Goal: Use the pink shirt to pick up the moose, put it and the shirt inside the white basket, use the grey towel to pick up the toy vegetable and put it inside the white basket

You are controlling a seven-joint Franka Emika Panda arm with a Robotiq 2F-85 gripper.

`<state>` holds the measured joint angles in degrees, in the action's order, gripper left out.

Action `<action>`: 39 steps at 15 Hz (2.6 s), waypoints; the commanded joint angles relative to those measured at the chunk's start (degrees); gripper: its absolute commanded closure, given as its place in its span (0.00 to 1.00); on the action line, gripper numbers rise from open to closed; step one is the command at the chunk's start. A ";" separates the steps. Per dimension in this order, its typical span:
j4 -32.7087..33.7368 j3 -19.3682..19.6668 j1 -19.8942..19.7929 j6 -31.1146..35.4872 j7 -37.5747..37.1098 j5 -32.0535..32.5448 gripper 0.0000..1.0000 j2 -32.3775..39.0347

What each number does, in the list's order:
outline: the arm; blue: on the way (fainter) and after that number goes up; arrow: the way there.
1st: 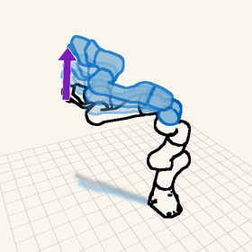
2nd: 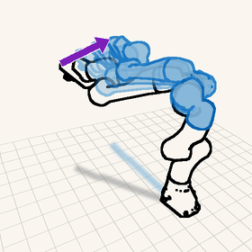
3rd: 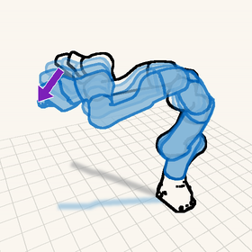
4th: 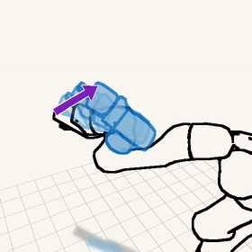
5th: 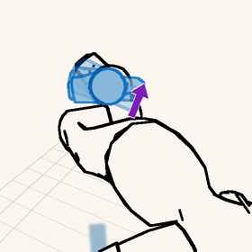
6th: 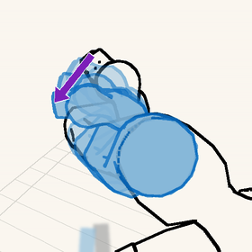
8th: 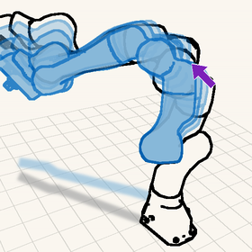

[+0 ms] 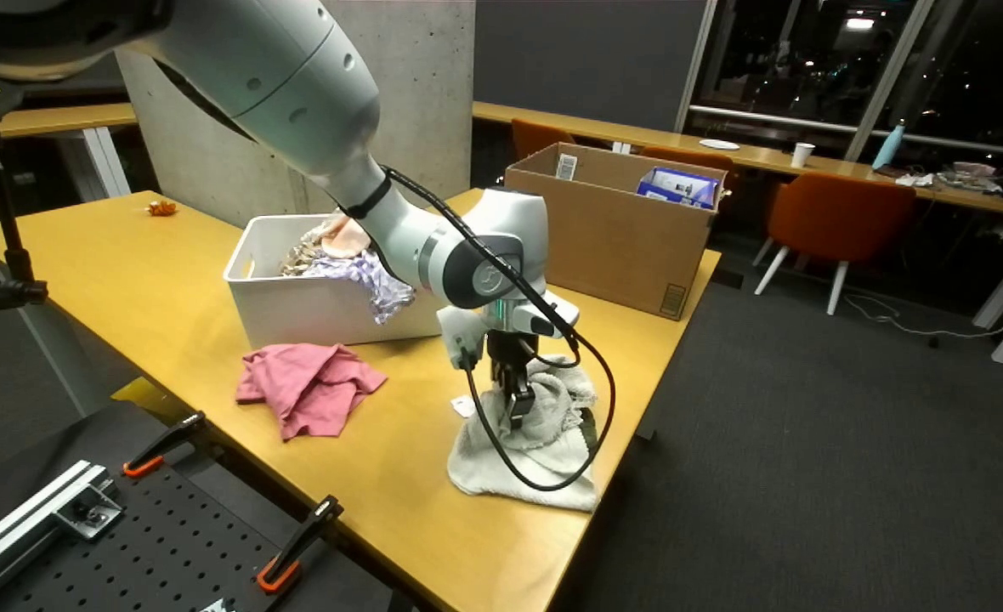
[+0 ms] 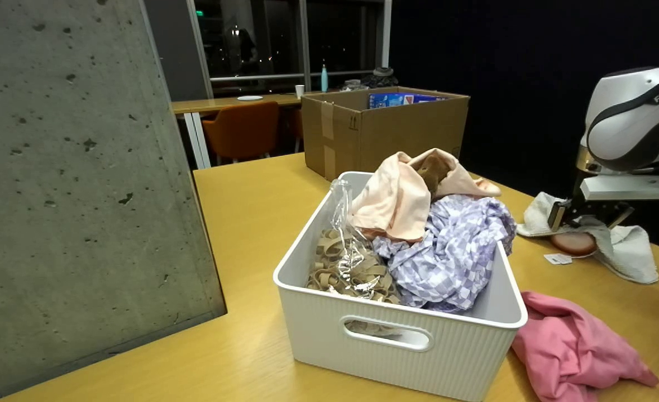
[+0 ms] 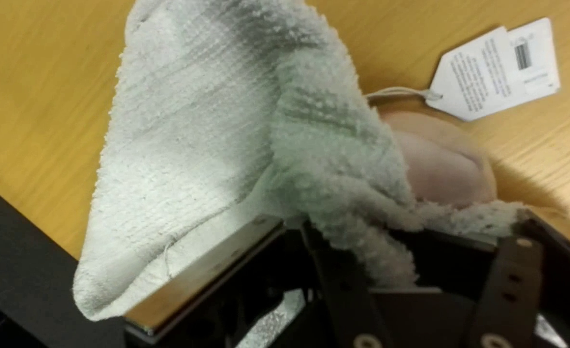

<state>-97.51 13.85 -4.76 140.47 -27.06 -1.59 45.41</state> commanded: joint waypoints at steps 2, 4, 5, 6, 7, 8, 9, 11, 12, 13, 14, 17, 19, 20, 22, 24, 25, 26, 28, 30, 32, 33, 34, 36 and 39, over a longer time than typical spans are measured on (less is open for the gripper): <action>-5.73 1.84 1.23 0.95 -0.09 0.58 1.00 -6.16; -8.07 3.45 2.61 0.32 -1.08 2.07 0.98 -9.58; -9.45 4.67 3.77 -0.29 -1.91 3.38 1.00 -11.87; -10.43 5.99 5.00 -0.78 -2.93 5.16 1.00 -13.81; -11.04 7.20 6.09 -1.46 -4.06 7.27 1.00 -15.56; -11.72 8.81 7.52 -2.90 -5.73 10.18 1.00 -17.95; -11.75 9.63 8.36 -4.35 -6.94 12.79 1.00 -19.80; -10.66 10.51 9.86 -9.35 -9.54 18.61 1.00 -24.25; -9.52 10.09 10.09 -11.91 -10.49 21.15 1.00 -26.10; -8.13 9.20 10.42 -14.06 -11.65 23.51 1.00 -27.77; -6.81 7.93 10.55 -16.21 -12.28 25.53 1.00 -29.40; -1.99 2.49 11.46 -21.23 -12.28 29.52 1.00 -32.24; 0.89 -1.75 12.38 -23.66 -10.82 30.96 1.00 -33.25; 2.47 -3.97 13.06 -24.67 -10.15 31.33 1.00 -33.18; 4.92 -8.53 14.45 -25.34 -7.59 29.52 1.00 -32.14; 7.10 -12.50 16.56 -26.36 -6.00 28.64 1.00 -30.55; 7.61 -14.51 17.68 -26.40 -5.12 27.70 1.00 -30.06; 8.53 -16.24 18.99 -26.67 -4.75 27.28 1.00 -29.15; 8.87 -19.75 21.84 -26.34 -3.72 25.55 1.00 -28.41; 10.42 -22.42 23.67 -26.30 -0.90 22.51 1.00 -27.28; 11.06 -23.48 22.22 -23.50 5.55 16.82 1.00 -26.52; 11.22 -23.62 20.63 -22.42 9.91 13.46 1.00 -25.84; 11.30 -25.10 17.88 -21.84 13.23 11.07 1.00 -25.01; 13.97 -22.19 16.02 -23.94 19.49 6.44 1.00 -22.46; 20.19 -20.26 10.90 -27.83 25.98 1.93 1.00 -16.44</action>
<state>-85.51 -7.69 9.72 116.52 -7.29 4.67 22.46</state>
